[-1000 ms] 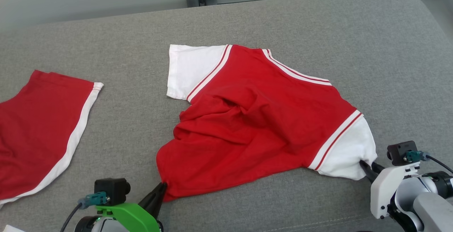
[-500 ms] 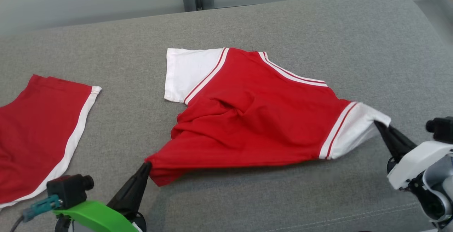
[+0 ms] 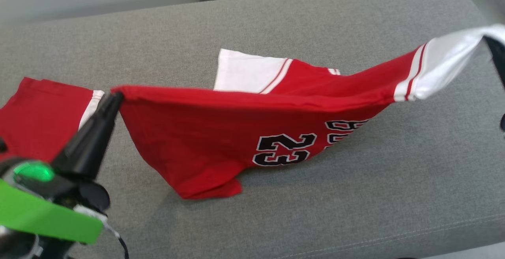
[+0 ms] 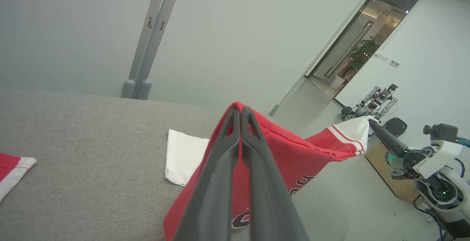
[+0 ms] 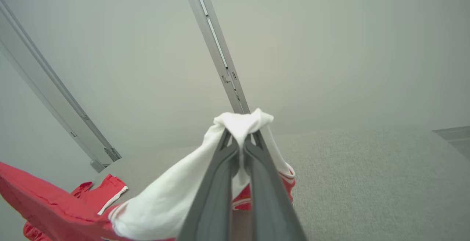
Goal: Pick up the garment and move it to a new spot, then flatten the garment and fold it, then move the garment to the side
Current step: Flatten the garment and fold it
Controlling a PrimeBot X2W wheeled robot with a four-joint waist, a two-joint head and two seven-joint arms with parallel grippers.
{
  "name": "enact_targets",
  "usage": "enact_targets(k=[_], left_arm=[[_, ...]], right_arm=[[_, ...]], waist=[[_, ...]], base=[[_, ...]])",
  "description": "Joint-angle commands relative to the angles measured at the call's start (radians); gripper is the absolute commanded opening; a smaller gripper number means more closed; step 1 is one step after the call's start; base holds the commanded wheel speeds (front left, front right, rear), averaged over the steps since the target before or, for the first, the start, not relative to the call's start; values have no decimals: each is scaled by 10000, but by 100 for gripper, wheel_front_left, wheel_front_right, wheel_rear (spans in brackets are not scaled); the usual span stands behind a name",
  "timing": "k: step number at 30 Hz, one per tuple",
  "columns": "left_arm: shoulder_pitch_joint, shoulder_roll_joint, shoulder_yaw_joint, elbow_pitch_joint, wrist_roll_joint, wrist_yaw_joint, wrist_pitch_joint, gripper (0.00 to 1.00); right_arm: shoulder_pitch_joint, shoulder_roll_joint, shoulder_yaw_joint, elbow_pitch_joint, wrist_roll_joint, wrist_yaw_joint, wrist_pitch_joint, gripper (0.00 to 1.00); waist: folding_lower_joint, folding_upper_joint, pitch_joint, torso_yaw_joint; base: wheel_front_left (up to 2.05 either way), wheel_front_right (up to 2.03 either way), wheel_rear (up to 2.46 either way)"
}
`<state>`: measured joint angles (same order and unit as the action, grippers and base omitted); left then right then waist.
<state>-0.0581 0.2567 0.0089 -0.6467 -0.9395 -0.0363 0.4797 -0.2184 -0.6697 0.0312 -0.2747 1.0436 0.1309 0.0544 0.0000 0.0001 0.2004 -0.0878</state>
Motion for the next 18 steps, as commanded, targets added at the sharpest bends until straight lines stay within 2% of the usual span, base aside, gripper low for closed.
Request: enact_targets(k=[1,5,9,10,14,18], left_arm=[[-966,265,148,9,-149,63,226,0],[-4004,867,198,1005,-384,275,1015,0],[-7417,1152,-216,3021,-116,403,1546,0],[-7417,1152,-216,3021,-116,403,1546,0],[-10536,1092,-863,5633,681,31,1251,0],[-13104,922,-1287,8333,2041,-290,-243,0]], right_arm=[[-582,-4,-251,-251,106,-4,205,0],[-2679,133,-586,-147,-132,-1,1128,0],[-5935,944,-420,1106,-1020,-2,2169,0],[-5935,944,-420,1106,-1020,-2,2169,0],[-9488,2439,-195,3054,-2804,-1,2533,0],[-12544,4269,-429,5171,-4895,-1,1272,0]], waist=[[0,-1,565,213],[0,-1,1653,497],[0,-1,2838,727],[0,-1,2838,727],[0,-1,3851,964],[0,-1,4448,1017]], base=[[0,0,0],[0,0,0],[0,0,0],[0,0,0],[0,0,0],[0,0,0]])
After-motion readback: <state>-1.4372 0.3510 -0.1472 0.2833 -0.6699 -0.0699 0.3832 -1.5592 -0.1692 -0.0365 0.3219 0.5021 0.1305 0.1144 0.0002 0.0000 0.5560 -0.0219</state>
